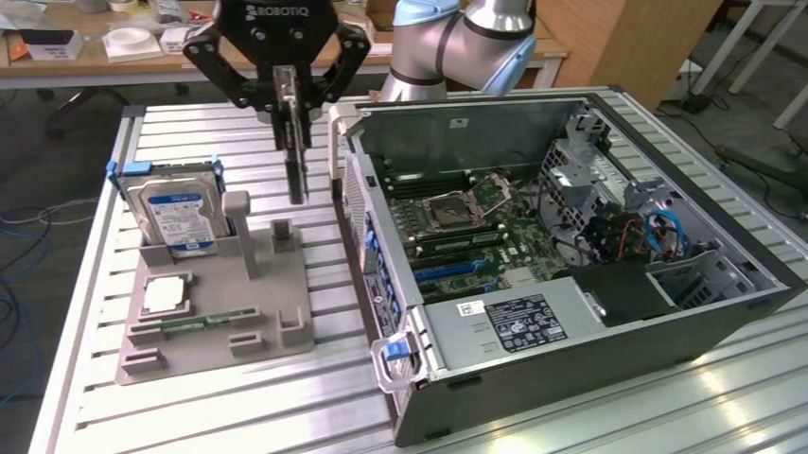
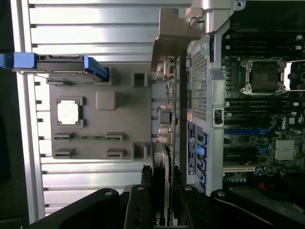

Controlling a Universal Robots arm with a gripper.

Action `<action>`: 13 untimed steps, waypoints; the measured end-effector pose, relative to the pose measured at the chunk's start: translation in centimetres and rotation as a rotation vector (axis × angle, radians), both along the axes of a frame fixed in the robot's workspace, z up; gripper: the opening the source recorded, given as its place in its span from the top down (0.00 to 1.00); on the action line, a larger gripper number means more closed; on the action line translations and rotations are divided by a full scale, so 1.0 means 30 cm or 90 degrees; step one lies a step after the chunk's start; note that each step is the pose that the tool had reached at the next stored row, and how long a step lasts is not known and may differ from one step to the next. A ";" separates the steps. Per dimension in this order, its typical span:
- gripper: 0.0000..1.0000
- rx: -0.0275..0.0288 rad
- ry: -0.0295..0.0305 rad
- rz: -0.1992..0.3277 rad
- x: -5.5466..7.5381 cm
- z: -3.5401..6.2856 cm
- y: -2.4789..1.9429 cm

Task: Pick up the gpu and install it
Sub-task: 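Pick up the gpu and move the gpu toward the slot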

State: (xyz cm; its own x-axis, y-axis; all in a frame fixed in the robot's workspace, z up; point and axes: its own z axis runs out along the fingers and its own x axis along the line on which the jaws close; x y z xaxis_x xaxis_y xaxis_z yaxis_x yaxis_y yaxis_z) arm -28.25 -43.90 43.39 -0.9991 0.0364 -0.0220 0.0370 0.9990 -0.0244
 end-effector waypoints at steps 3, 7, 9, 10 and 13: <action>0.73 0.0028 -0.0001 0.000 0.045 0.000 0.000; 0.73 0.0138 0.0001 0.000 0.104 0.000 0.000; 0.73 0.0242 0.0000 0.000 0.129 0.000 0.000; 0.73 0.0305 0.0001 0.000 0.138 0.000 0.000; 0.73 0.0357 0.0000 0.000 0.175 0.000 0.000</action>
State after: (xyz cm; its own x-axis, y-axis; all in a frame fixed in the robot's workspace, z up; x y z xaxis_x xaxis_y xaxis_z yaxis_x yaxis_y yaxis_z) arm -22.99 -43.90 43.39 -0.9991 0.0376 -0.0199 0.0370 0.9988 0.0317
